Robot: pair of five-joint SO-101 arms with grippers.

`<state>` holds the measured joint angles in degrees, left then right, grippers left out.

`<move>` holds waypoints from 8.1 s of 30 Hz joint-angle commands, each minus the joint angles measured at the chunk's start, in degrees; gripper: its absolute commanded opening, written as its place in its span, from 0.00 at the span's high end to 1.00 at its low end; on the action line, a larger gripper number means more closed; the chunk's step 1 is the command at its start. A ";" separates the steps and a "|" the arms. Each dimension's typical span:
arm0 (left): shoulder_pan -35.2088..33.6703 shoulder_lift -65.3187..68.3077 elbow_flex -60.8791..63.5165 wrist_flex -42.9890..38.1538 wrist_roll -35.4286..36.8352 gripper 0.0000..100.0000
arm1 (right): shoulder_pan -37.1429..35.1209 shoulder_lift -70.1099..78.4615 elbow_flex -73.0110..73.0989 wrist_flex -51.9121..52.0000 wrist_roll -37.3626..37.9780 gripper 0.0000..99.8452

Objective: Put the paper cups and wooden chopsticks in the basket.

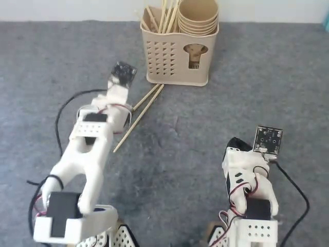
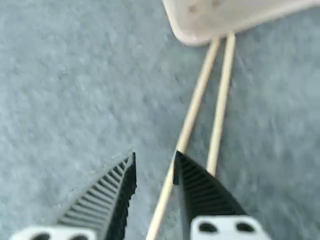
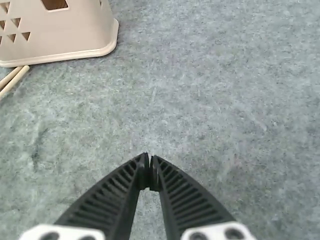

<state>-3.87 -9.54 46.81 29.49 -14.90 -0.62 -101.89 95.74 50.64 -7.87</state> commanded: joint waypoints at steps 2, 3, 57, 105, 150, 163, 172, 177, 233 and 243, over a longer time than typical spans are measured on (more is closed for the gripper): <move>0.35 -0.97 1.63 -2.64 -1.05 0.82 | -0.31 -1.45 0.70 0.31 0.79 0.99; 0.26 0.62 1.36 -2.64 -1.14 0.81 | -0.31 -1.45 0.70 0.31 0.79 0.99; -4.75 -12.31 11.65 10.11 -7.47 0.99 | -5.23 -1.80 -0.79 2.86 -3.25 0.99; -30.95 -39.21 30.73 -16.09 26.90 0.99 | -28.53 90.33 -66.64 -14.55 -28.48 0.99; -31.30 -13.19 14.02 -13.54 29.89 0.99 | -35.47 140.09 -142.51 36.70 -32.79 0.99; -31.03 -12.92 13.85 -13.63 29.80 0.99 | -41.89 119.34 -141.98 52.09 -25.58 0.99; -30.95 -13.10 13.93 -13.63 29.80 0.99 | -38.73 96.84 -120.18 41.98 -21.10 0.99; -30.95 -13.10 13.93 -13.63 29.80 0.99 | -33.19 85.41 -105.85 24.66 -16.18 0.99; -23.74 -12.75 15.78 -14.86 23.91 0.99 | -19.56 94.46 -116.40 -18.24 -6.95 0.97; -16.62 -13.27 16.92 -14.86 21.98 0.99 | -8.66 79.34 -116.40 4.53 -7.12 0.99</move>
<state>-23.65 -21.93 64.31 15.78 8.04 -12.92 -16.18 -17.67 49.32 -14.46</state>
